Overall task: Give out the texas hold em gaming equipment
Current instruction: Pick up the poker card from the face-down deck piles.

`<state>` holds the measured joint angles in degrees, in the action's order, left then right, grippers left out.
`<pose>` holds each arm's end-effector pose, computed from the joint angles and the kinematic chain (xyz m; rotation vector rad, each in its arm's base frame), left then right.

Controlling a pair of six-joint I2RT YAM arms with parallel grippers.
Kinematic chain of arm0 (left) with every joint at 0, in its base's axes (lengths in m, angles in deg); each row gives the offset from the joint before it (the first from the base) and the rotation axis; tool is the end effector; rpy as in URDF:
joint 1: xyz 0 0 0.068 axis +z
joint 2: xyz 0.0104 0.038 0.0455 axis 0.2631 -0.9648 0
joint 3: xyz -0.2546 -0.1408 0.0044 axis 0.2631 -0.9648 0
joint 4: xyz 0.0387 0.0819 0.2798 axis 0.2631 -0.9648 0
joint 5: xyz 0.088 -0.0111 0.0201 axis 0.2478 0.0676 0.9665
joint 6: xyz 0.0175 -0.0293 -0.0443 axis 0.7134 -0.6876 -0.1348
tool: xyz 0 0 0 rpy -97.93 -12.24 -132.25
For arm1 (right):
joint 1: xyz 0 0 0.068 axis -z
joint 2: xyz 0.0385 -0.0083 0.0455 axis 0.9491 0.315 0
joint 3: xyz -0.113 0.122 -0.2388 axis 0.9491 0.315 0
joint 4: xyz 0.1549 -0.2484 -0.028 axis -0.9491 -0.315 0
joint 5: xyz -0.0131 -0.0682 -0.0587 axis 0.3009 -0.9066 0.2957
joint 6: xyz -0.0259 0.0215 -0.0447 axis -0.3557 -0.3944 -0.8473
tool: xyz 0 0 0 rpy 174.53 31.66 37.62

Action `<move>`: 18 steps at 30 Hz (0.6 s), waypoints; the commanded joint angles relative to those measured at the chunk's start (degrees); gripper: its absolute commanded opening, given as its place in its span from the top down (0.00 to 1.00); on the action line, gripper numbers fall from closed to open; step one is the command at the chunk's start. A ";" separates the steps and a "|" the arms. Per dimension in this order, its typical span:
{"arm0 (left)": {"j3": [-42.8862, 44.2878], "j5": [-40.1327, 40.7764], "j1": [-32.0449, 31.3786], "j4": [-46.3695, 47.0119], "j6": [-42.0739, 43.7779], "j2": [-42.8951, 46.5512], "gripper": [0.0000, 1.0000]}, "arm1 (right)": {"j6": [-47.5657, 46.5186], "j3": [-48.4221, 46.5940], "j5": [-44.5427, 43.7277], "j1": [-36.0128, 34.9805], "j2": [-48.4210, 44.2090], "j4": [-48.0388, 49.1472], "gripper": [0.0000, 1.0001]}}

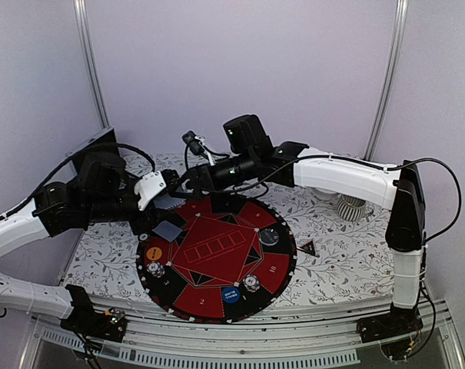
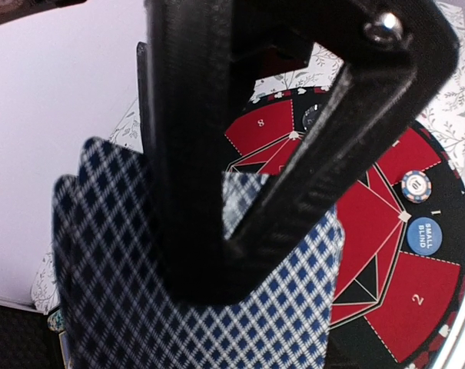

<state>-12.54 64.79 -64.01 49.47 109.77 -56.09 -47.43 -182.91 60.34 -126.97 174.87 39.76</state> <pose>0.1623 -0.1785 0.3348 1.1711 1.8213 -0.1657 0.2852 0.4491 0.3320 -1.0918 1.9269 1.3395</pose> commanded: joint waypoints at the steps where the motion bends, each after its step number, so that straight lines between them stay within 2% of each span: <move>1: -0.76 0.14 -0.56 2.06 0.23 0.91 0.55 | -1.23 -0.43 -0.22 0.05 -2.98 -1.45 0.11; 7: -1.17 0.57 -0.59 2.06 0.34 0.29 0.55 | -1.90 -2.20 0.91 -0.44 -2.97 -2.81 0.19; 13: -1.41 0.81 -0.60 2.06 0.33 -0.02 0.55 | -2.18 -2.47 -1.53 -0.52 -3.59 -4.19 0.38; 18: -1.46 0.95 -0.58 2.14 0.32 0.02 0.55 | -2.59 -2.69 -1.22 -0.64 -3.61 -5.06 0.47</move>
<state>-13.50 65.38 -64.01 49.80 109.77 -56.13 -49.38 -183.77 60.15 -127.14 174.06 36.18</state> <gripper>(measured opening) 0.453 0.562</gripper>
